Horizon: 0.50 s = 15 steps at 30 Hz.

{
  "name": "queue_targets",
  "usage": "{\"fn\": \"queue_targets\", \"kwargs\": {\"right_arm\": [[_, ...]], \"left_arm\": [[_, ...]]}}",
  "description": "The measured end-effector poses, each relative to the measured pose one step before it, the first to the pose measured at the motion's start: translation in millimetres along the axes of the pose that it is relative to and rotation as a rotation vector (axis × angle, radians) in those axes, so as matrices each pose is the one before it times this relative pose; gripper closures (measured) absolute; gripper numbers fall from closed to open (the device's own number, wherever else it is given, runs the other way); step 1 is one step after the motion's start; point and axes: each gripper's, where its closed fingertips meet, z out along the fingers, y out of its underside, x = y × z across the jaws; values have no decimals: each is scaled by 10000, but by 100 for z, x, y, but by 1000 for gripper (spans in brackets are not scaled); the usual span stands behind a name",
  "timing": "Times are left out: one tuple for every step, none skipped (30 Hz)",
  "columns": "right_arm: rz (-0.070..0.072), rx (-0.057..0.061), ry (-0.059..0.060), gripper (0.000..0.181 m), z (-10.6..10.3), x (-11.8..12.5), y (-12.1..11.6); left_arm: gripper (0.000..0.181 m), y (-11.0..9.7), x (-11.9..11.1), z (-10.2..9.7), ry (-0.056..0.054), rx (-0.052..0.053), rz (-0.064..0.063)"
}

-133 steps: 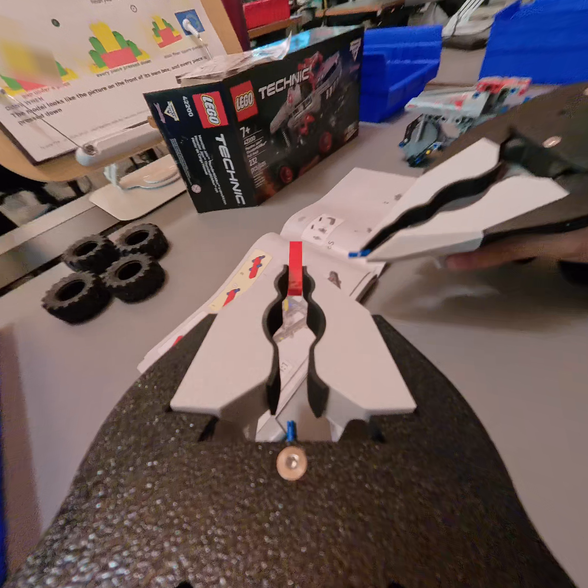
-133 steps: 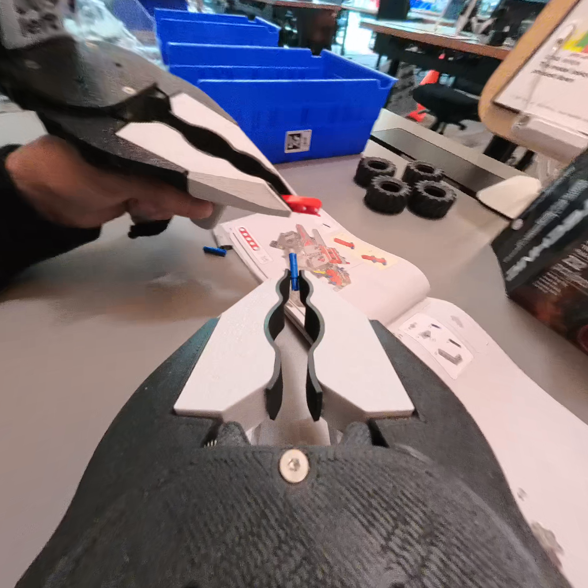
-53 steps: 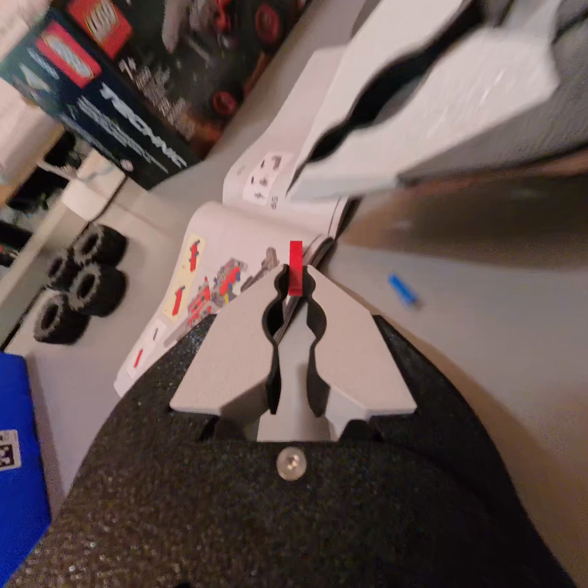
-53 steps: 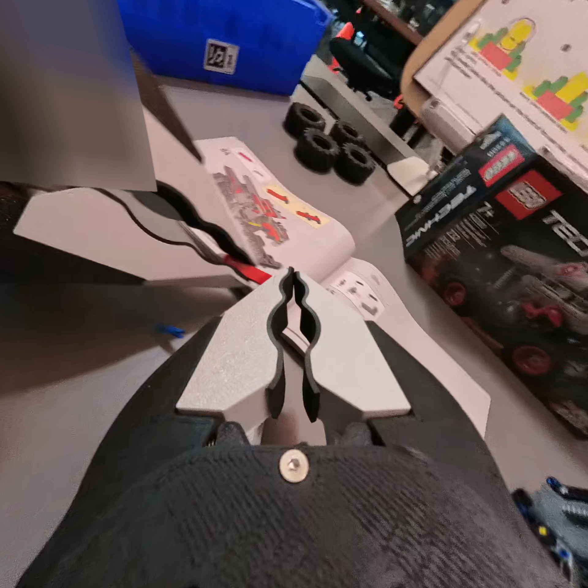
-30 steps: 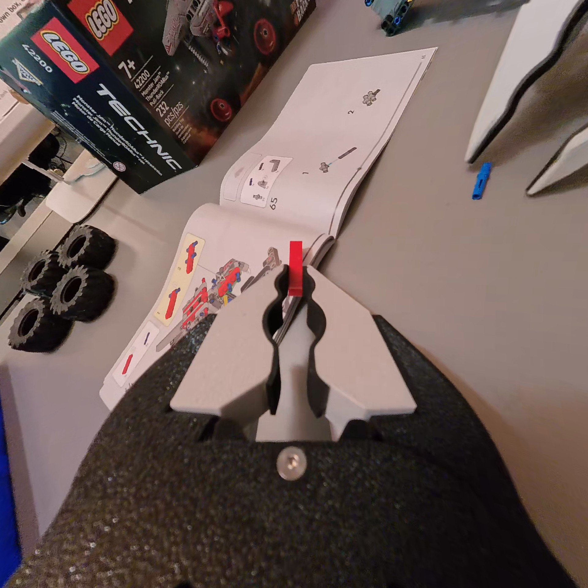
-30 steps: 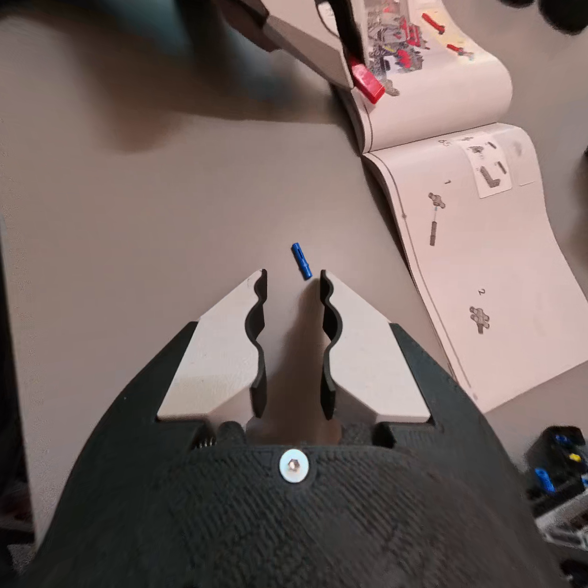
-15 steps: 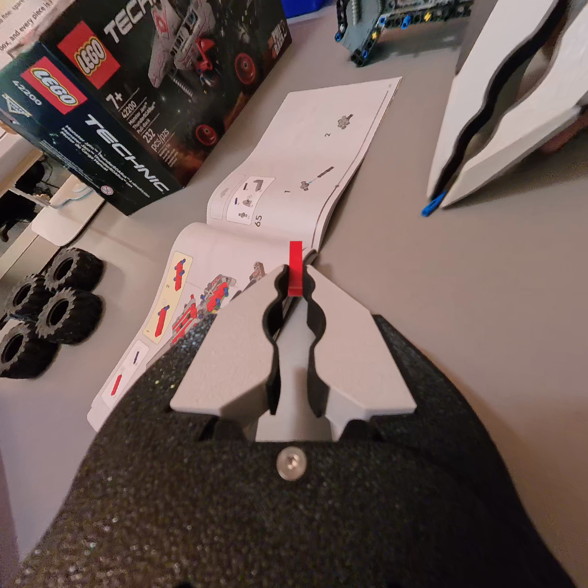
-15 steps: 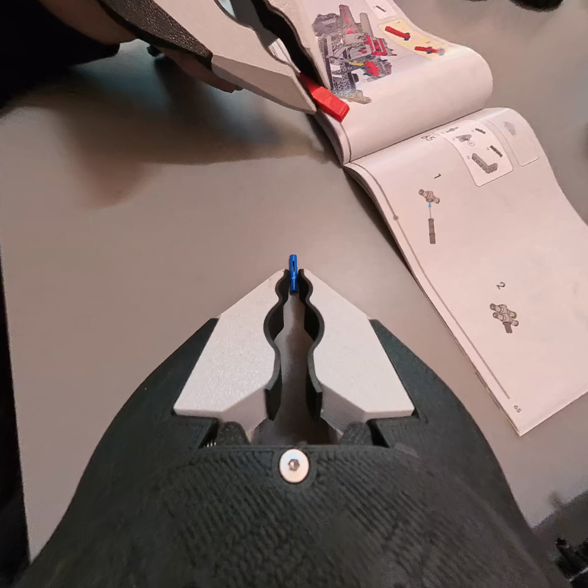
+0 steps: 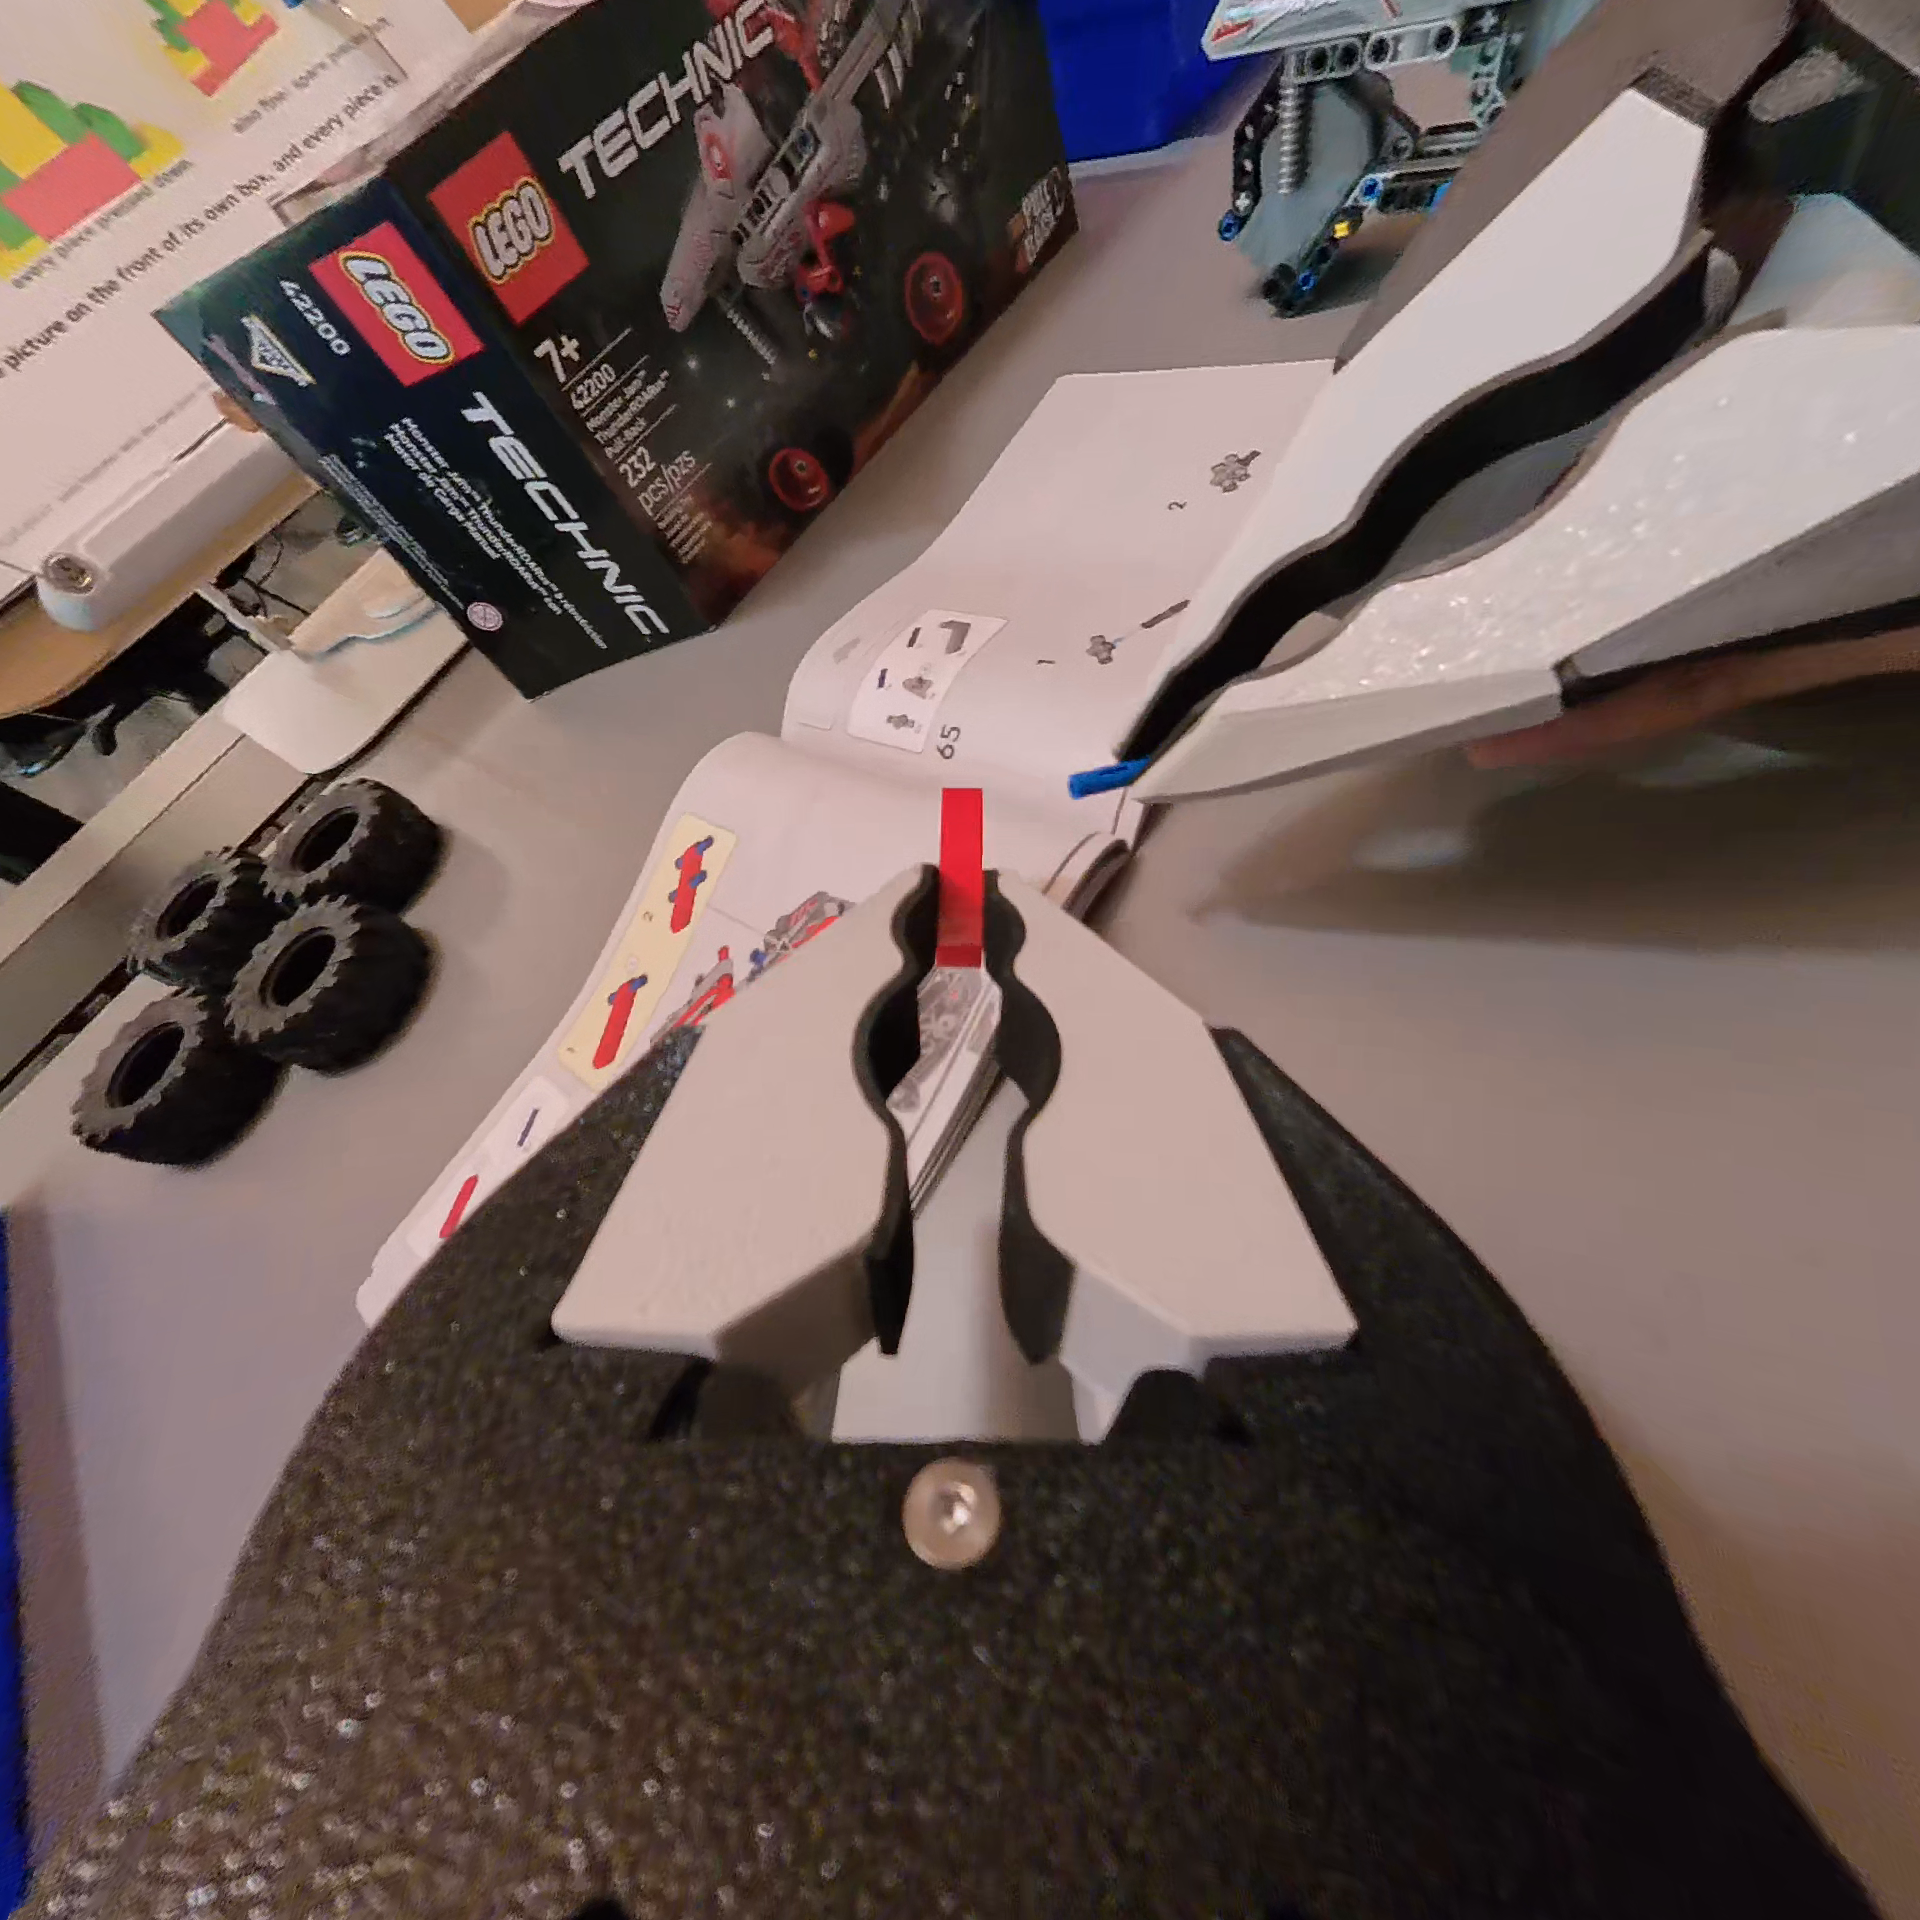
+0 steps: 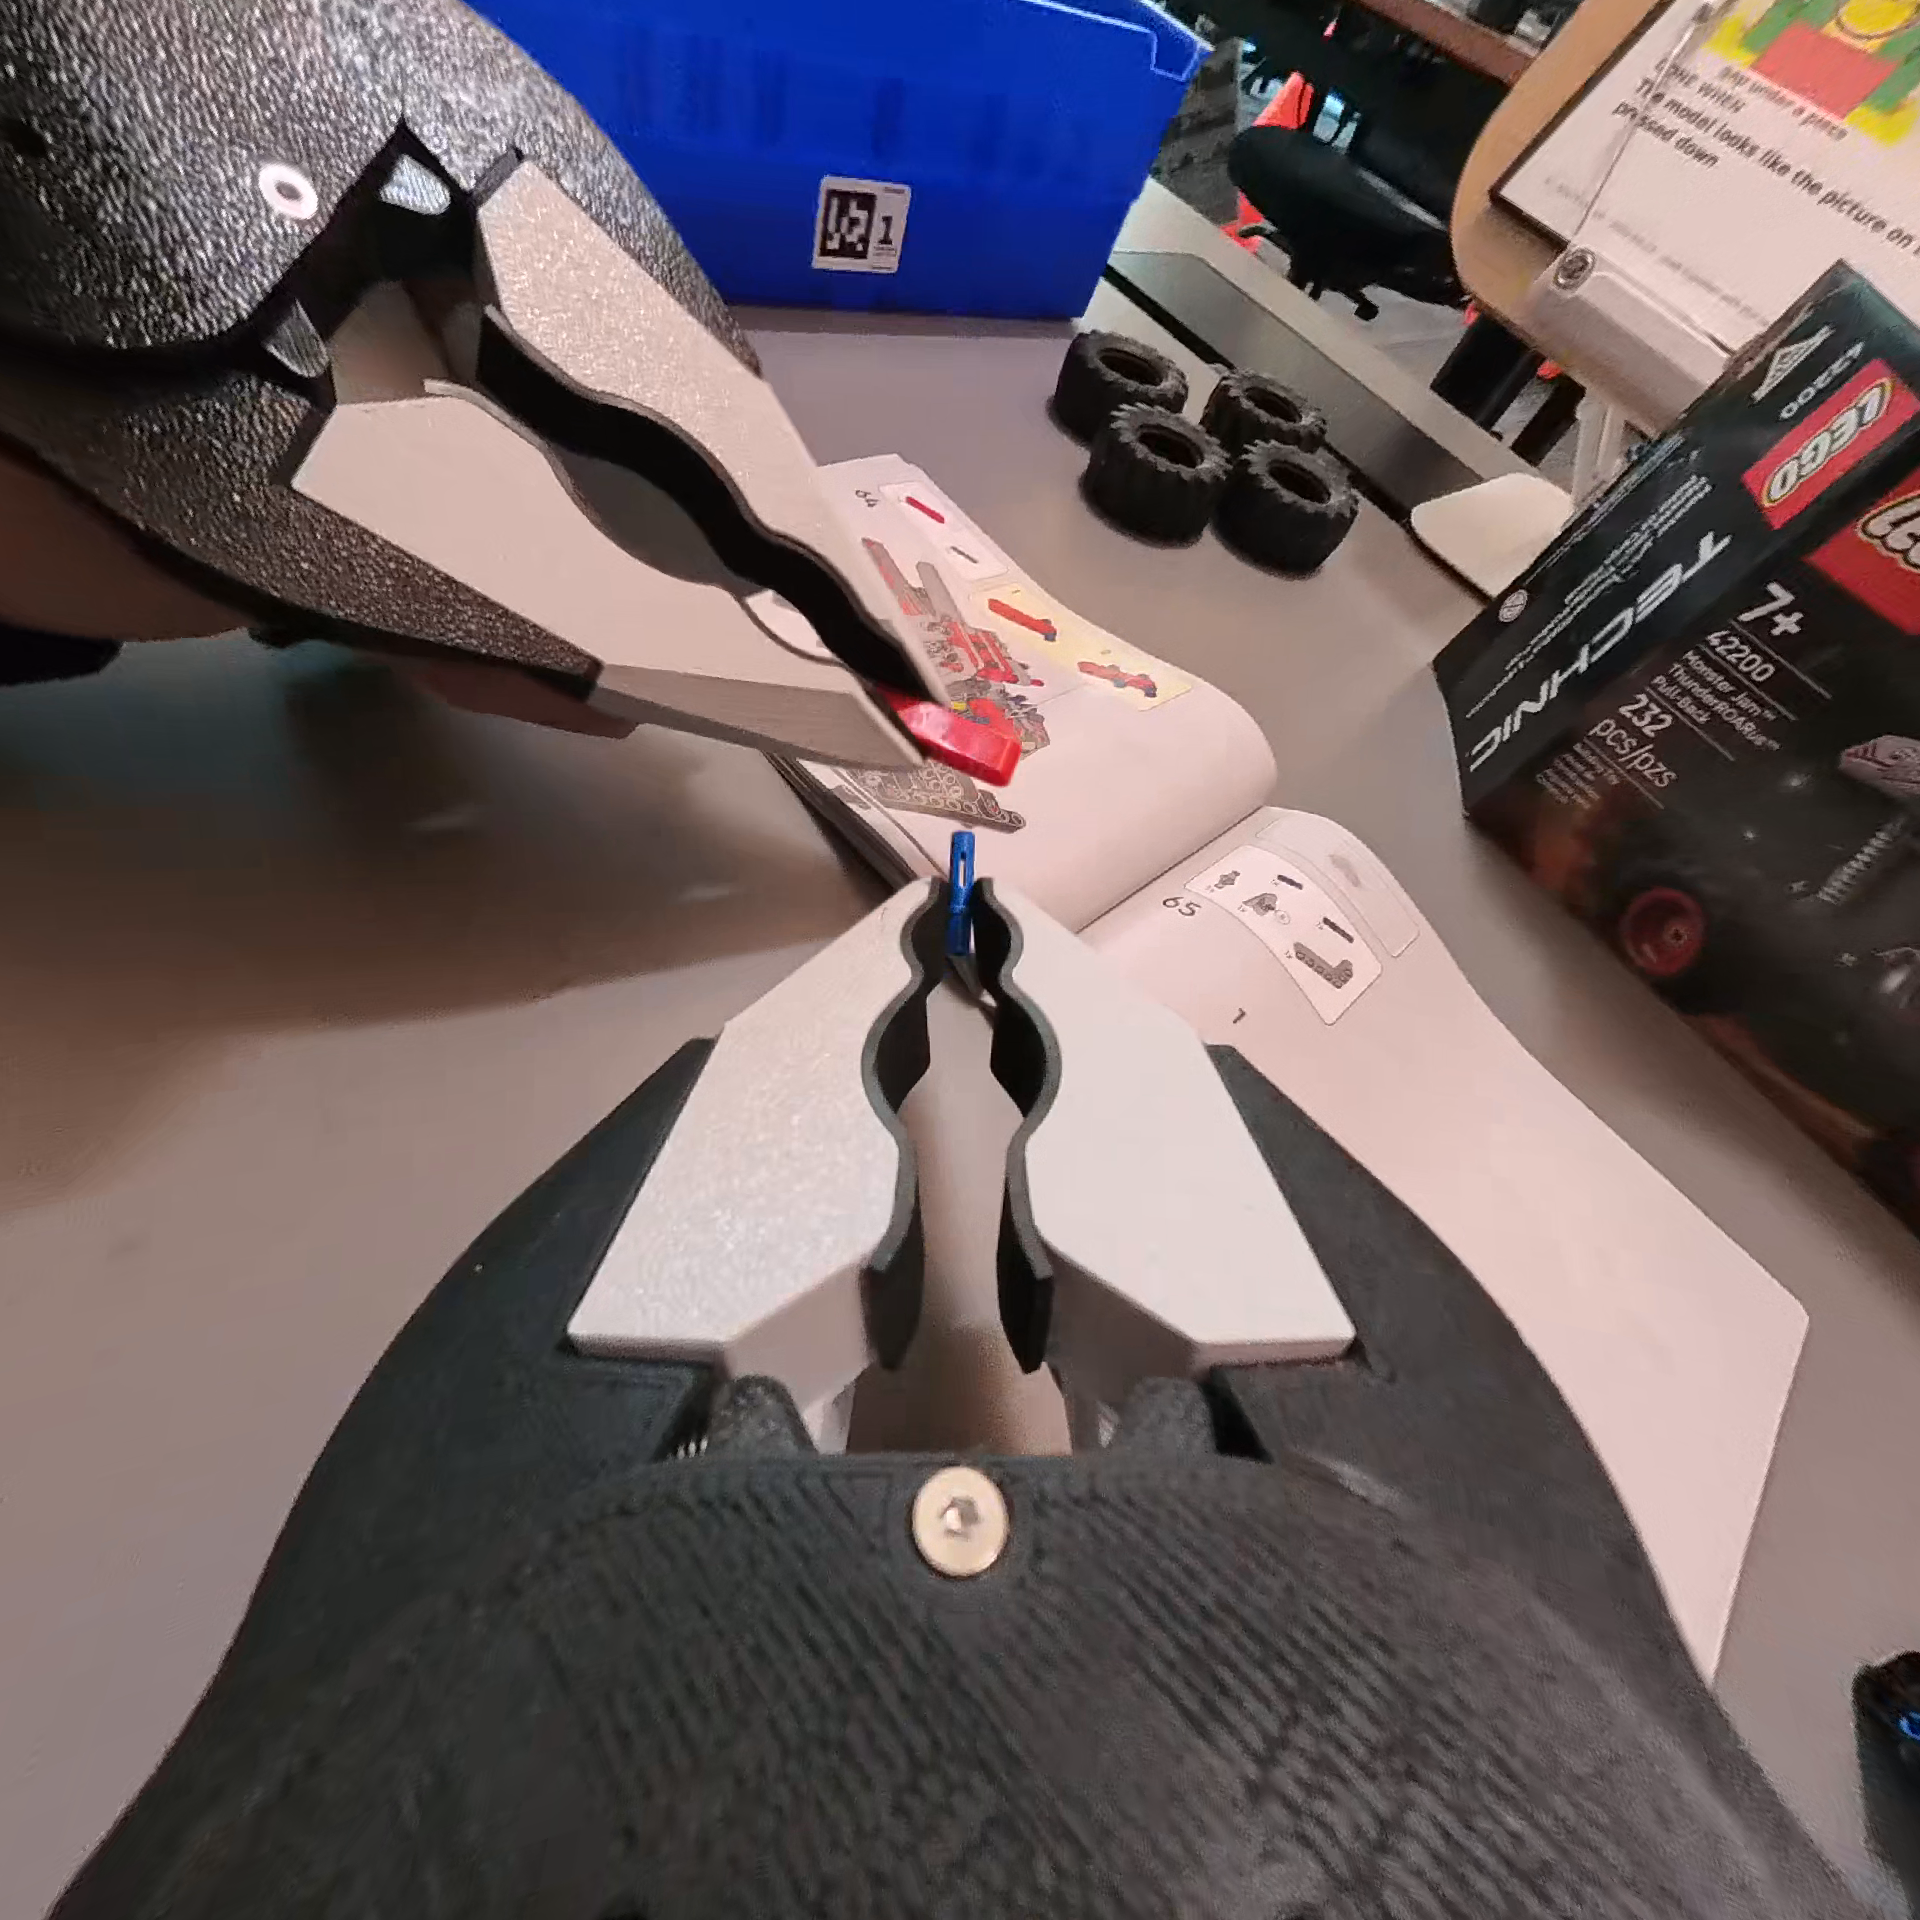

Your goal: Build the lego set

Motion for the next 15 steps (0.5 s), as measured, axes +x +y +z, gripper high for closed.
{"fn": "queue_targets", "kwargs": {"right_arm": [[134, 56, 70, 178, -60, 133, -51], [132, 59, 136, 178, -80, 283, -54], [117, 35, -22, 178, -59, 90, -26], [125, 40, 10, 178, -55, 141, -44], [87, 60, 37, 178, -66, 150, -66], [39, 53, 19, 178, -51, 81, -61], [19, 30, -5, 178, -33, 20, -43], [17, 3, 16, 178, -5, 36, 5], [-6, -2, -10, 178, 2, -23, -1], [-8, 16, 54, 178, -23, 64, -22], [-2, 34, 50, 178, -44, 51, -35], [15, -25, -19, 178, -11, -6, 39], [17, 20, 4, 178, -20, 23, -29], [7, 17, -25, 178, -29, -30, -15], [4, 48, -33, 178, -52, -36, -52]], "left_arm": [[176, -94, 83, 42, -22, 17, -5], [176, -173, 211, 32, 55, 42, 3], [176, -255, 133, 12, 1, 101, -14], [176, -352, 193, -34, 38, 162, 2], [176, -390, 363, -36, 168, 189, 4], [176, -348, 237, -34, 87, 159, -109], [176, -300, 183, -37, 70, 133, -139], [176, -199, 373, 17, 206, 83, -98], [176, 18, 375, 102, 220, -26, -102], [176, 110, 246, 103, 126, -67, -51], [176, 9, 6, 18, -35, -11, 9], [176, -9, -327, -81, -234, -14, 9], [176, -52, -609, -145, -387, 17, -52], [176, 67, -299, -74, -135, -22, -7], [176, 230, 49, 44, 104, -98, 11]]}}
